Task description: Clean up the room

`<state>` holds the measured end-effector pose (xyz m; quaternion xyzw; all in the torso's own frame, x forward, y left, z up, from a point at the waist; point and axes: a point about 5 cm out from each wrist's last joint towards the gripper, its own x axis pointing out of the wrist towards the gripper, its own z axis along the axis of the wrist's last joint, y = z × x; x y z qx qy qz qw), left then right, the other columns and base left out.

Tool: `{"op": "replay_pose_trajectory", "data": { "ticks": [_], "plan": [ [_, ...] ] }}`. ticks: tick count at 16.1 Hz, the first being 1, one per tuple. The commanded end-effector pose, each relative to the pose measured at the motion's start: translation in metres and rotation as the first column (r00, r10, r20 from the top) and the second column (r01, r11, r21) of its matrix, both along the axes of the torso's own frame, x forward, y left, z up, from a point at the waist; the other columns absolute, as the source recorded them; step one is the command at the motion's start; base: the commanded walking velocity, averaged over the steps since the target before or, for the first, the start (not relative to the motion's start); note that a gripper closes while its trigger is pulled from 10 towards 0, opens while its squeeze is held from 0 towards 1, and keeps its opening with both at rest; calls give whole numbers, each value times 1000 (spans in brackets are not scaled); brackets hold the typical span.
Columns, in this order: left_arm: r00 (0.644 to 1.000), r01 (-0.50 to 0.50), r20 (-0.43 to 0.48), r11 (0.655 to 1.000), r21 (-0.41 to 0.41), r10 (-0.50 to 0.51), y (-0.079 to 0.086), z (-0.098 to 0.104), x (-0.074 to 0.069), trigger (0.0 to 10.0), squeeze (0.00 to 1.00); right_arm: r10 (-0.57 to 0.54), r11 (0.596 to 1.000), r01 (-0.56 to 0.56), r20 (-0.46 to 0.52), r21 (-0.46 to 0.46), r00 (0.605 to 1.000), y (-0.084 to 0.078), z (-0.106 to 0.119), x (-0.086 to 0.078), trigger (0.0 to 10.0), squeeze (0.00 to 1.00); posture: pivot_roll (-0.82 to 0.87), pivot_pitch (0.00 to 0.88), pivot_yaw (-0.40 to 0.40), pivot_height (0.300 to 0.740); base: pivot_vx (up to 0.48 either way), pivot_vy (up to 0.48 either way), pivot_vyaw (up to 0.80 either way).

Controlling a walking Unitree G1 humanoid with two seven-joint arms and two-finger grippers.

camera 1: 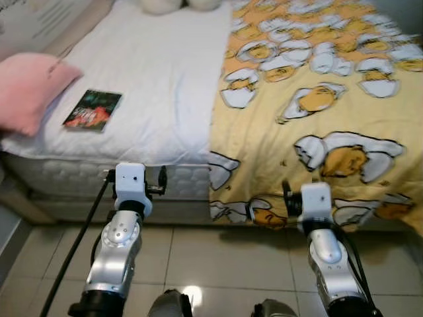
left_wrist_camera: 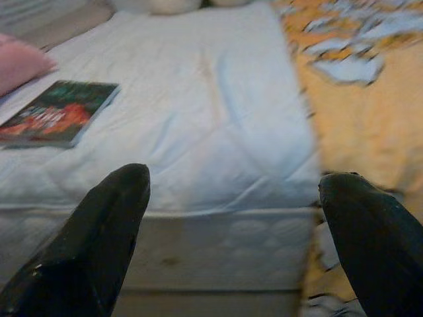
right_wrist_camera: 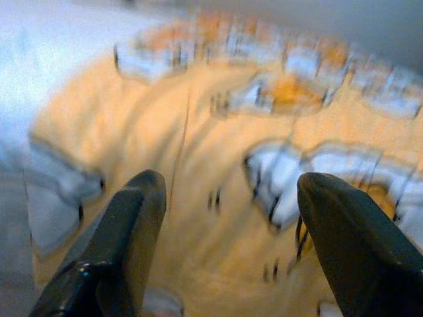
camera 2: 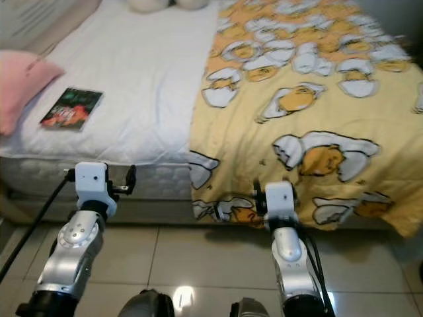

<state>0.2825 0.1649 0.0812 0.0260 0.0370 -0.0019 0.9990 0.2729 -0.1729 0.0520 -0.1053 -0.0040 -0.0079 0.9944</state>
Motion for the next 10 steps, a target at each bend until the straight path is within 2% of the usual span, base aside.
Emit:
{"op": "replay_pose_trajectory", "data": {
  "ticks": [1,2,3,5,8,10],
  "plan": [
    [999,1,35,1000,-6,-1,-1,6,0,10000,0,-6,1000,6,22,15,1000,1,6,1,10000,0,-176,0,86,719,0,476,0],
    [999,6,44,1000,-7,-5,-2,7,1,10000,0,-11,1000,10,10,17,1000,0,6,1,10000,0,-177,0,86,719,0,476,0],
    [996,35,86,998,53,-39,-12,15,16,10000,0,-44,998,45,-28,50,999,-1,1,6,10000,0,-187,0,88,719,0,0,706],
    [992,53,110,997,61,-60,-19,23,25,10000,0,-35,997,37,-33,62,999,4,3,8,10000,0,-199,0,100,719,0,0,663],
    [994,43,102,999,32,-46,-18,20,22,10000,0,-16,997,19,-41,79,999,8,5,10,10000,0,-197,0,114,719,0,0,627],
    [995,21,100,998,57,-26,-12,18,20,10000,0,-8,997,12,-49,83,999,8,3,9,10000,0,-195,0,119,719,0,0,622]
  ]
}}
